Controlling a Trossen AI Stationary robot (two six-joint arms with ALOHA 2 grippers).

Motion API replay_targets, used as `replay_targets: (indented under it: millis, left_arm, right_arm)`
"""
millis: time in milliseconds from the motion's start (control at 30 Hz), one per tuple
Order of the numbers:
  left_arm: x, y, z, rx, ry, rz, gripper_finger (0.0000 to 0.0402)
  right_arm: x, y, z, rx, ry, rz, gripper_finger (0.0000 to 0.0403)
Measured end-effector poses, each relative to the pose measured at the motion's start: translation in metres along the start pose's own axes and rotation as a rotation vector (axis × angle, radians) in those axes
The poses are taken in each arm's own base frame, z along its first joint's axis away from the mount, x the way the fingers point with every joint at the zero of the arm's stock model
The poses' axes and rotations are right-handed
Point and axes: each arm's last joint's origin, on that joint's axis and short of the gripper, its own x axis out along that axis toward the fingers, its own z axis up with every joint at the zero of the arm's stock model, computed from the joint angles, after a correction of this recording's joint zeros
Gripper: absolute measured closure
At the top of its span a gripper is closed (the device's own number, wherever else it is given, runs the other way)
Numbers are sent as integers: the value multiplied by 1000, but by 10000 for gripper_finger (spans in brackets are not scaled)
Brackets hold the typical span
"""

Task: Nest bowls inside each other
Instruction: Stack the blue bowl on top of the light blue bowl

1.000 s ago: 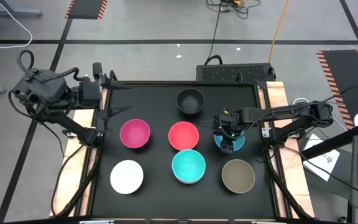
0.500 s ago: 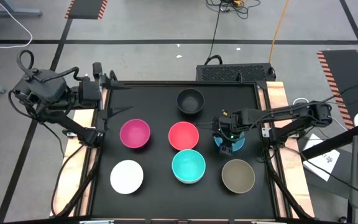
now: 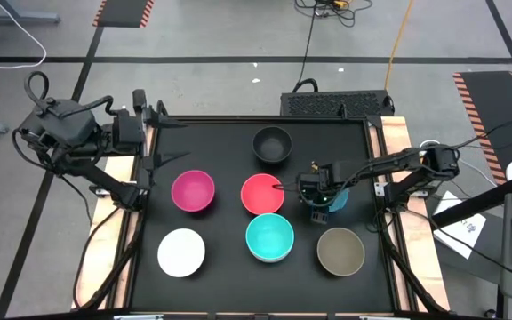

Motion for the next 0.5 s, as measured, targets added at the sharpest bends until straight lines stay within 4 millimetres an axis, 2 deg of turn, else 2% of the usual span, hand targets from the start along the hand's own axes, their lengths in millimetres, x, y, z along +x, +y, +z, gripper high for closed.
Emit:
replay_targets:
  millis: [67, 100, 267, 500]
  left_arm:
    - [0, 0, 0, 0, 0, 0, 144]
    - [0, 0, 0, 0, 0, 0, 144]
    - [1, 0, -1, 2, 8, -1, 144]
    - [1, -1, -1, -11, 14, -2, 144]
  right_arm:
    - [-4, 2, 3, -35, -21, -12, 365]
    - [-7, 2, 4, -48, -33, -22, 380]
    - [-15, 6, 10, -90, -55, -92, 394]
    - [-37, 19, 19, -170, -93, -223, 402]
